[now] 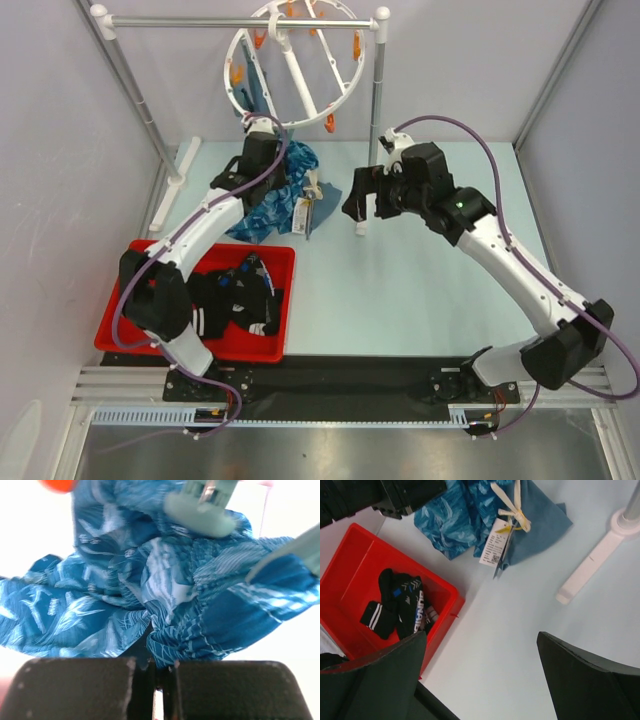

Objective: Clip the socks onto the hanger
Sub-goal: Rotate the hanger at the clothesline, then open the clamp at the hanger.

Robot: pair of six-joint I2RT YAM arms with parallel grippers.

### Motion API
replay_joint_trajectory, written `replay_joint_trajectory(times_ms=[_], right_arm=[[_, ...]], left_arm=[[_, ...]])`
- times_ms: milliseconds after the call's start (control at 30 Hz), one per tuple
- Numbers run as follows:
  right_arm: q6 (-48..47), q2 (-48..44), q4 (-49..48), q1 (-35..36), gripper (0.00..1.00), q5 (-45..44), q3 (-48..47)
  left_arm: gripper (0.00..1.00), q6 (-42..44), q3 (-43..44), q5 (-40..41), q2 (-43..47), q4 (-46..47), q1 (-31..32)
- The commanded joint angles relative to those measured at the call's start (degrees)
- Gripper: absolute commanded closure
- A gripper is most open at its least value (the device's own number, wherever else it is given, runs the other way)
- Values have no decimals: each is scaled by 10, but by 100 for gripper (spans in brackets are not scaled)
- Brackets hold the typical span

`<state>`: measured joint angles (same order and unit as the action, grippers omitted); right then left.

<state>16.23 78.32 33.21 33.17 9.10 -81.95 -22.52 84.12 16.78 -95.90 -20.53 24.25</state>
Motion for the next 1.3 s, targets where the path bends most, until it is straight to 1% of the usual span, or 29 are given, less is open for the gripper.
replay_joint_trajectory(times_ms=[0,200,233,333,367,433,467,500,533,567,600,667,767,800,933,1033,1067,1133,1167,1267], right_arm=[[-16,27,-44,-5,0,32,-56],[-11,100,-121,-6,1,76,-133],[-9,109,-145,-6,2,82,-143],[0,152,-169,-6,4,94,-202],[0,172,-171,-6,4,94,-218],[3,195,-176,-6,6,94,-268],[6,205,-175,-6,7,95,-284],[5,227,-172,-6,8,107,-318],[5,234,-167,-6,9,112,-331],[5,243,-166,-6,9,114,-340],[4,251,-171,-6,10,113,-345],[-7,260,-178,-8,12,117,-349],[-23,280,-187,-13,13,135,-356],[-30,285,-195,-15,13,147,-356],[-59,307,-202,-18,14,171,-365],[-61,310,-213,-19,14,173,-368],[-59,312,-215,-20,14,173,-370],[-47,315,-227,-21,16,189,-371],[-42,317,-232,-22,16,196,-372],[-16,316,-244,-22,19,221,-375]], left_arm=[[100,-7,-18,-14,52,-14,-41],[100,-14,-72,-32,142,-13,-123],[98,-10,-75,-33,150,-18,-131],[92,5,-78,-35,171,-17,-153],[91,6,-72,-33,173,-24,-157],[85,9,-70,-38,173,-29,-172],[80,10,-70,-42,174,-33,-177],[64,11,-69,-41,174,-35,-184],[58,12,-71,-41,176,-37,-188],[55,13,-72,-45,175,-38,-191],[47,13,-74,-55,177,-36,-197],[38,13,-79,-67,183,-36,-202],[34,4,-86,-111,198,-32,-204],[30,0,-89,-127,205,-27,-204],[25,-18,-123,-236,246,-3,-204],[21,-29,-172,-267,286,14,-204],[20,-34,-184,-292,296,20,-204],[21,-50,-217,-322,328,41,-204],[23,-56,-228,-351,337,64,-204],[26,-79,-260,-374,383,101,-203]])
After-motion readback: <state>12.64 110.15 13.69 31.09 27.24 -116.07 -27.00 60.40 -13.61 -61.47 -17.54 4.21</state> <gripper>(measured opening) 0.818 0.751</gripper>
